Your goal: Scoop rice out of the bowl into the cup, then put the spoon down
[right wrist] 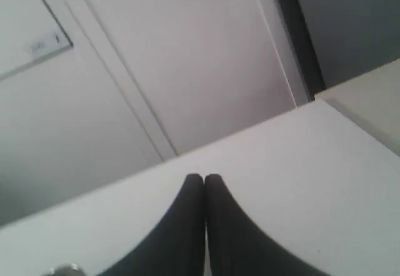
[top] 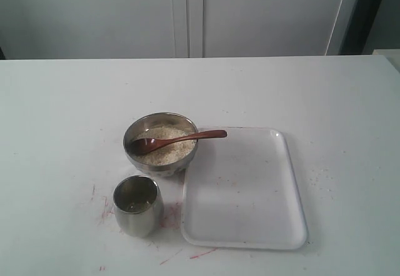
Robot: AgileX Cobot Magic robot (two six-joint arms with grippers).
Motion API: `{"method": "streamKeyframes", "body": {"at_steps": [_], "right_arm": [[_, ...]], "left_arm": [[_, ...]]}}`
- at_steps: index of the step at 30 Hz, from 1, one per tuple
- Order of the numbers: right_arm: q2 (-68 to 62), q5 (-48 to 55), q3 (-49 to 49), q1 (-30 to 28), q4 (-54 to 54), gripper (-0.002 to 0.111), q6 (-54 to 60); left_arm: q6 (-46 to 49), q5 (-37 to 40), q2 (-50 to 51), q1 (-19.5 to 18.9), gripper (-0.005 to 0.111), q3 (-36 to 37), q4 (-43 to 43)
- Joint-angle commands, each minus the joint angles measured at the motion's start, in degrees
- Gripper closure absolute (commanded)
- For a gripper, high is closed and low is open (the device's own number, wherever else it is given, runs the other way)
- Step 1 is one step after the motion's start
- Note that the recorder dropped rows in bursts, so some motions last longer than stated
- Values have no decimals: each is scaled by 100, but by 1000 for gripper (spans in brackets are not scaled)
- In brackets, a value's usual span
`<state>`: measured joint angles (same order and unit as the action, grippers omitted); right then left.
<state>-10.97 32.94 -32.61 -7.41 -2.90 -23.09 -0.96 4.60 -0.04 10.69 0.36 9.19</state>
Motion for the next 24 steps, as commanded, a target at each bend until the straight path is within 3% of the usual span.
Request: {"method": "streamKeyframes", "body": {"at_steps": [1, 3, 9, 20, 24], "right_arm": [[-1335, 1239, -964, 4, 1246, 108, 1864], [-2090, 1734, -1427, 4, 1655, 108, 2544], [-3994, 2322, -2543, 579, 2014, 108, 2945], [-6674, 2630, -3952, 2659, 118, 108, 3085], [-7427, 2623, -4225, 3283, -25, 108, 3688]], "left_arm": [[-10, -22, 4, 6, 92, -36, 59], [-10, -22, 4, 6, 92, -36, 59], [-10, -22, 4, 6, 92, -36, 59], [-10, -22, 4, 6, 92, -36, 59], [-10, -22, 4, 6, 92, -36, 59]]}}
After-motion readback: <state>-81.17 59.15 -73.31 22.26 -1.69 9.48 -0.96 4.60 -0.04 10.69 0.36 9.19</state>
